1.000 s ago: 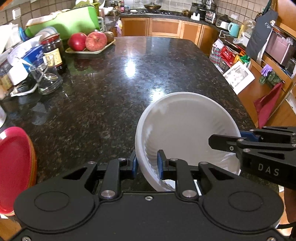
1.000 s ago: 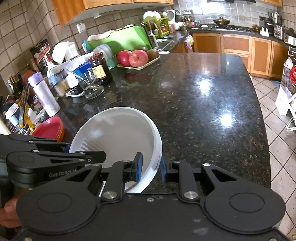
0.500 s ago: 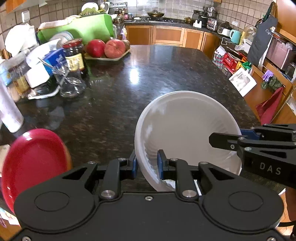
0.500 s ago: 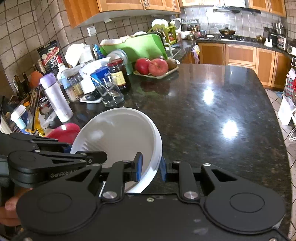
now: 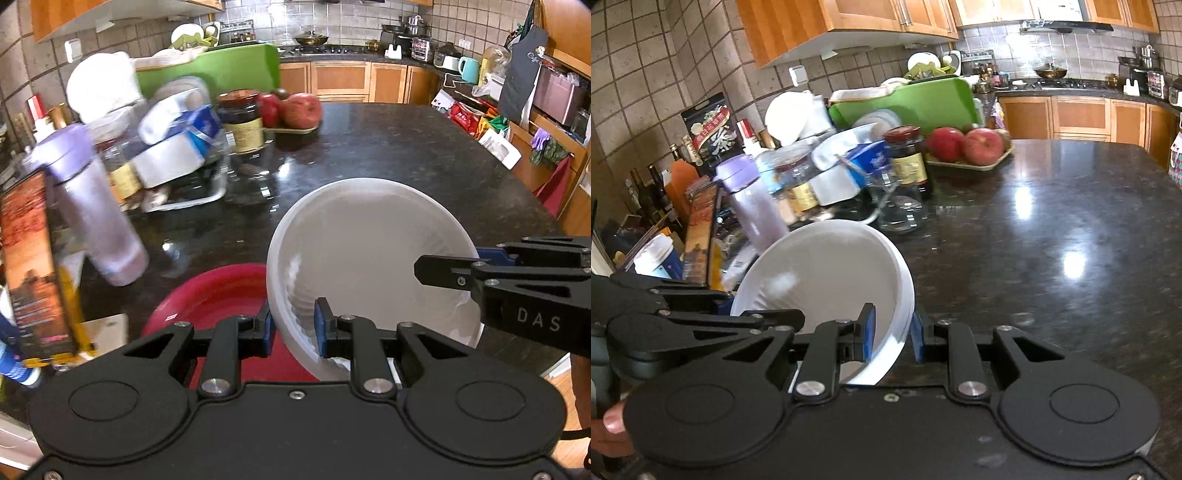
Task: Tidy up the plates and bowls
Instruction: 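Carry the bowl stack with both grippers toward the red plate stack, then lower the bowl stack onto the red plates and open both grippers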
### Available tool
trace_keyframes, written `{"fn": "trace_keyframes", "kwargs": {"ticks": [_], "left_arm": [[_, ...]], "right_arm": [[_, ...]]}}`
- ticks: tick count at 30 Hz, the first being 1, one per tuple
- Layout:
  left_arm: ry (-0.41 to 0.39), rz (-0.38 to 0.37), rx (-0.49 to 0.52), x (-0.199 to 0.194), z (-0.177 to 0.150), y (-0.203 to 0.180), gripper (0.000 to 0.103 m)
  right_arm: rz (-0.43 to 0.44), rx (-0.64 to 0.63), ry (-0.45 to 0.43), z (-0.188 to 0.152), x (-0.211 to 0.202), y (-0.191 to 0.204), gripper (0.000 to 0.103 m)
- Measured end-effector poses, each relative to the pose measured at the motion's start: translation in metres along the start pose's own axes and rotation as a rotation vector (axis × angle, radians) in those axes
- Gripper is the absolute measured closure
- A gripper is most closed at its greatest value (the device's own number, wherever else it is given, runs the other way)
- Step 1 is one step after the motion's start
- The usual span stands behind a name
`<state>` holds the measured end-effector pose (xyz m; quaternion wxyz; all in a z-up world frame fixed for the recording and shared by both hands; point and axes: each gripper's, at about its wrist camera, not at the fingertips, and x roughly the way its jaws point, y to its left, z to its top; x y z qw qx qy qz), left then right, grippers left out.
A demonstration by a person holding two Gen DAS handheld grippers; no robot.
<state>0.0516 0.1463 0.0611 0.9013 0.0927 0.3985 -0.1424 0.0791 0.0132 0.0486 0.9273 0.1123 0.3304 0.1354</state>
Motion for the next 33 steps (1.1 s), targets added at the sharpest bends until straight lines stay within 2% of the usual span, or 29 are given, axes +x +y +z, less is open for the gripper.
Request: {"fn": "trace_keyframes", "kwargs": {"ticks": [10, 22, 24, 26, 27, 28, 30, 33], "left_arm": [[0.056, -0.051, -0.045, -0.001, -0.018, 0.058, 0.075], [0.081, -0.100, -0.075, 0.017, -0.019, 0.087, 0.075], [0.069, -0.096, -0.075, 0.019, -0.018, 0.089, 0.071], [0.061, -0.091, -0.076, 0.019, -0.018, 0.089, 0.067], [0.058, -0.096, -0.075, 0.019, -0.018, 0.090, 0.062], [0.052, -0.101, -0.077, 0.019, -0.018, 0.091, 0.053], [0.032, -0.107, -0.085, 0.017, -0.018, 0.093, 0.048], [0.004, -0.099, -0.087, 0.012, -0.018, 0.095, 0.048]], "right_arm": [[-0.029, 0.005, 0.038, -0.014, 0.014, 0.046, 0.080], [-0.074, 0.031, 0.067, -0.010, 0.031, 0.054, 0.079], [-0.079, 0.026, 0.064, -0.009, 0.034, 0.055, 0.078], [-0.090, 0.020, 0.055, -0.009, 0.035, 0.056, 0.074], [-0.090, 0.014, 0.045, -0.009, 0.035, 0.057, 0.065], [-0.095, 0.008, 0.037, -0.009, 0.035, 0.058, 0.055], [-0.117, -0.002, 0.008, -0.009, 0.033, 0.059, 0.051], [-0.153, -0.031, -0.042, -0.009, 0.031, 0.063, 0.046]]}}
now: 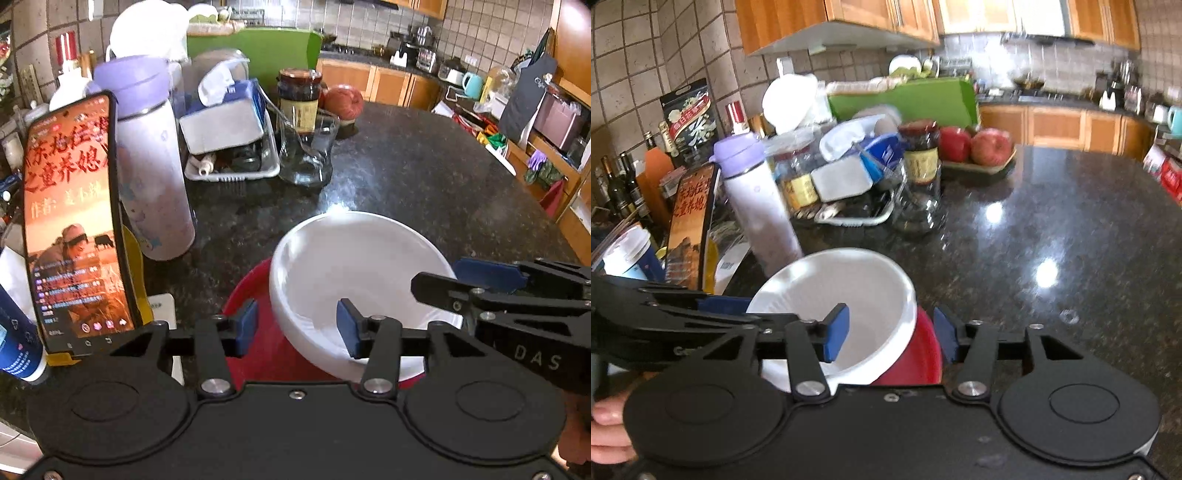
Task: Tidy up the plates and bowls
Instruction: 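Lower the bowl stack onto the red plates and open both grippers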
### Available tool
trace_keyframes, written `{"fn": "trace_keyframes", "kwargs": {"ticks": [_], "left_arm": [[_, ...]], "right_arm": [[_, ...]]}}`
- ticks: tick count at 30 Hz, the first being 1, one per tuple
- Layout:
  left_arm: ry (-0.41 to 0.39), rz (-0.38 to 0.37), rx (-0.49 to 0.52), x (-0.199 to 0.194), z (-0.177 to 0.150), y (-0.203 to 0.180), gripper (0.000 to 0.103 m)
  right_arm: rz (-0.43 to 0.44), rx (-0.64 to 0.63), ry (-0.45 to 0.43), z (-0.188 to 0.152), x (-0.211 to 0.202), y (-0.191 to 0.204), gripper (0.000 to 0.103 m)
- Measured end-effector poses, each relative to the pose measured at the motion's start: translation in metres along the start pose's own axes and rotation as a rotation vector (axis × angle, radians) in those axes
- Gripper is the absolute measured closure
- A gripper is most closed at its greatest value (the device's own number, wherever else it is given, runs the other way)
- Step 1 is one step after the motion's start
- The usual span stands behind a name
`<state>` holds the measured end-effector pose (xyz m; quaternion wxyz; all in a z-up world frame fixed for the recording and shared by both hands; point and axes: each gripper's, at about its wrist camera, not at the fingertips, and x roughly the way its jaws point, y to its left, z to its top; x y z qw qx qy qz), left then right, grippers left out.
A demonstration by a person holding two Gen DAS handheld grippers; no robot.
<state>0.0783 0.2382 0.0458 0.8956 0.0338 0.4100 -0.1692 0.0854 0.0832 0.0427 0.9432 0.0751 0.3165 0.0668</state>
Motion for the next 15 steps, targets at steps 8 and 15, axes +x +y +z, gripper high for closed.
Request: {"fn": "trace_keyframes", "kwargs": {"ticks": [8, 15], "left_arm": [[-0.048, 0.026, -0.005, -0.009, -0.002, 0.002, 0.045], [-0.099, 0.081, 0.011, -0.021, -0.010, 0.004, 0.045]], "right_arm": [[-0.040, -0.002, -0.096, 0.001, -0.013, 0.001, 0.040], [-0.105, 0.012, -0.184, -0.008, -0.032, 0.008, 0.034]]}}
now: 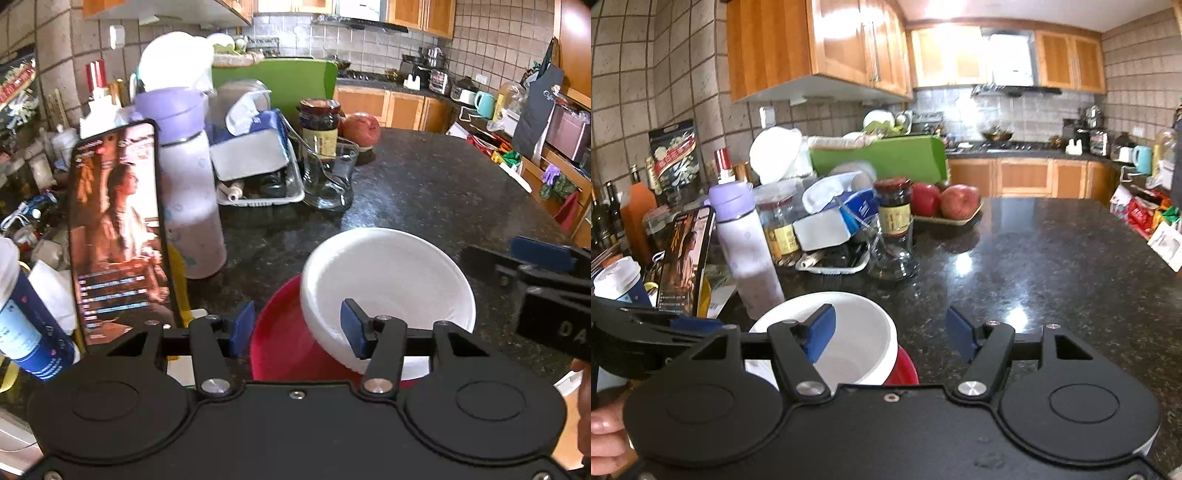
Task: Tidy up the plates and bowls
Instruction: 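Lower the bowl stack onto the red plates and open both grippers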
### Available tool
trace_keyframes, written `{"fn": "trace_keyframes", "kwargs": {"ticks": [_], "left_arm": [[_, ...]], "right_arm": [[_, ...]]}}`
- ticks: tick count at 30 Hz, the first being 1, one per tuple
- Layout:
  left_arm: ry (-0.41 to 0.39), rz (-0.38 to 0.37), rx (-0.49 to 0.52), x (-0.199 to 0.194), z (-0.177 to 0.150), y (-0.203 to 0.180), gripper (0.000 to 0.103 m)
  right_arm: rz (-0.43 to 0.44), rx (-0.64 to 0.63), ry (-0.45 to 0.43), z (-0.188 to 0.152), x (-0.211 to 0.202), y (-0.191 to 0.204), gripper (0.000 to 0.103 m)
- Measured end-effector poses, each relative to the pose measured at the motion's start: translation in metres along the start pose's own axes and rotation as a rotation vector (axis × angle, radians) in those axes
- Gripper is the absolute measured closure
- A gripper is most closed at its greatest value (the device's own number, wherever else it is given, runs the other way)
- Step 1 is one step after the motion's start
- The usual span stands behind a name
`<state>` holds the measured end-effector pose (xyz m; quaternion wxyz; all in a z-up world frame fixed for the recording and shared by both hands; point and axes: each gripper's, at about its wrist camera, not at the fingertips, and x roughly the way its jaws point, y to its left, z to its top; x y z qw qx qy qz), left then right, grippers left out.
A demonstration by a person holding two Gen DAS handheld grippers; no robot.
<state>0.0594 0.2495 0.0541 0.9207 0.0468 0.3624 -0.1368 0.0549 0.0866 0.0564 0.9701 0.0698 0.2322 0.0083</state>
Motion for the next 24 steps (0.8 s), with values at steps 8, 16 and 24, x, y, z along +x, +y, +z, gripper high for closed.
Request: {"fn": "trace_keyframes", "kwargs": {"ticks": [8, 16, 24], "left_arm": [[-0.021, -0.001, 0.018, -0.007, -0.005, -0.002, 0.045], [-0.023, 0.032, 0.019, -0.009, -0.011, -0.017, 0.045], [-0.008, 0.061, 0.008, -0.014, -0.021, -0.032, 0.045]], "right_arm": [[-0.060, -0.002, -0.020, -0.013, -0.022, 0.009, 0.034], [-0.063, -0.009, -0.014, -0.026, -0.035, 0.008, 0.034], [-0.077, 0.008, -0.013, -0.035, -0.049, 0.001, 0.034]]}}
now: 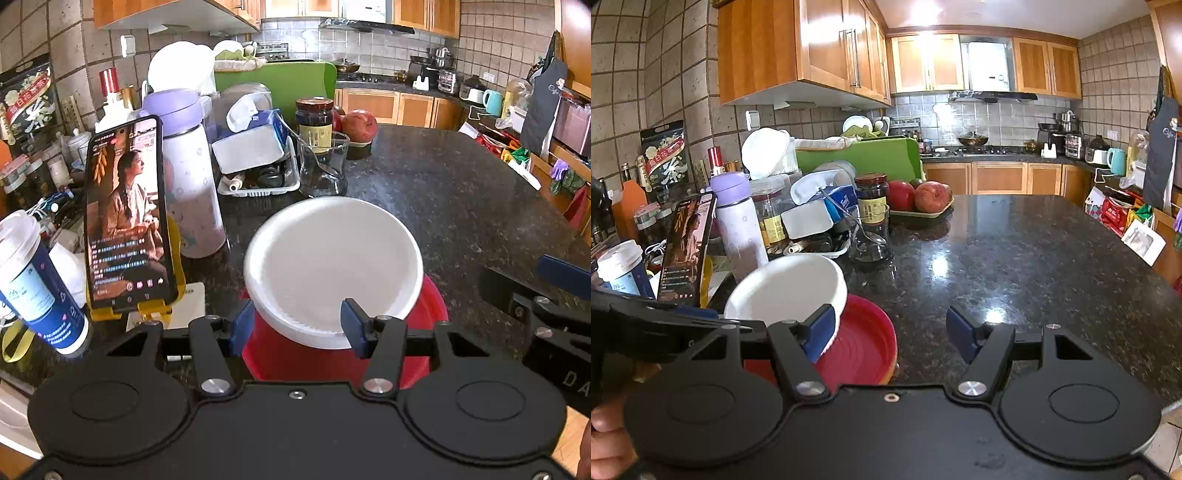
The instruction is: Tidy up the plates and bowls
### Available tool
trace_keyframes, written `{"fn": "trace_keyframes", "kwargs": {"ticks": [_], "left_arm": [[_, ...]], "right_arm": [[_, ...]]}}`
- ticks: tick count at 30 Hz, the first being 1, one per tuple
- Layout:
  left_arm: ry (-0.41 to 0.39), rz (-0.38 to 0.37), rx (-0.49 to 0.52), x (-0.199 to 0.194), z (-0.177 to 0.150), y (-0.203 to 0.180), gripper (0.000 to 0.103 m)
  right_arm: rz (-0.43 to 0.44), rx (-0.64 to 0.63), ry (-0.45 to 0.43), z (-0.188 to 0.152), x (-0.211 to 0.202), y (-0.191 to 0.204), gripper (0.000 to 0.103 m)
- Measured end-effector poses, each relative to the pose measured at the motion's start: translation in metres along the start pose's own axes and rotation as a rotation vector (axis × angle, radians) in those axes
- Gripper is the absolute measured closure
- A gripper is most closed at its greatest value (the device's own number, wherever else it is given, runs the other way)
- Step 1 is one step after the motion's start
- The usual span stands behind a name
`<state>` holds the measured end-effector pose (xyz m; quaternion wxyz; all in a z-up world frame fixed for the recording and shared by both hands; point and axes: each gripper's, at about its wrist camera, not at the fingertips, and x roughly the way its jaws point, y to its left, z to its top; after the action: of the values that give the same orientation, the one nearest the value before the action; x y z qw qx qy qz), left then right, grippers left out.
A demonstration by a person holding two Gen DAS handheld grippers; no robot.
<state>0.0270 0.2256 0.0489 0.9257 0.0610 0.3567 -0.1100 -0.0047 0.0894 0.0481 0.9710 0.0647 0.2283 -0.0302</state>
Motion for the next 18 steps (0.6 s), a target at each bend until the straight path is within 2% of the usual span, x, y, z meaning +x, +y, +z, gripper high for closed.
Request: {"fn": "trace_keyframes", "kwargs": {"ticks": [4, 13, 18], "left_arm": [[0.004, 0.018, -0.007, -0.005, -0.005, -0.003, 0.045], [-0.017, 0.052, -0.005, -0.016, -0.015, -0.008, 0.045], [-0.043, 0.034, 0.008, -0.021, -0.011, -0.010, 0.045]], "right_arm": [[-0.015, -0.009, -0.009, -0.002, -0.009, -0.001, 0.034], [0.009, -0.035, -0.013, -0.008, -0.026, 0.000, 0.034], [0.012, -0.041, -0.030, -0.007, -0.032, 0.001, 0.034]]}}
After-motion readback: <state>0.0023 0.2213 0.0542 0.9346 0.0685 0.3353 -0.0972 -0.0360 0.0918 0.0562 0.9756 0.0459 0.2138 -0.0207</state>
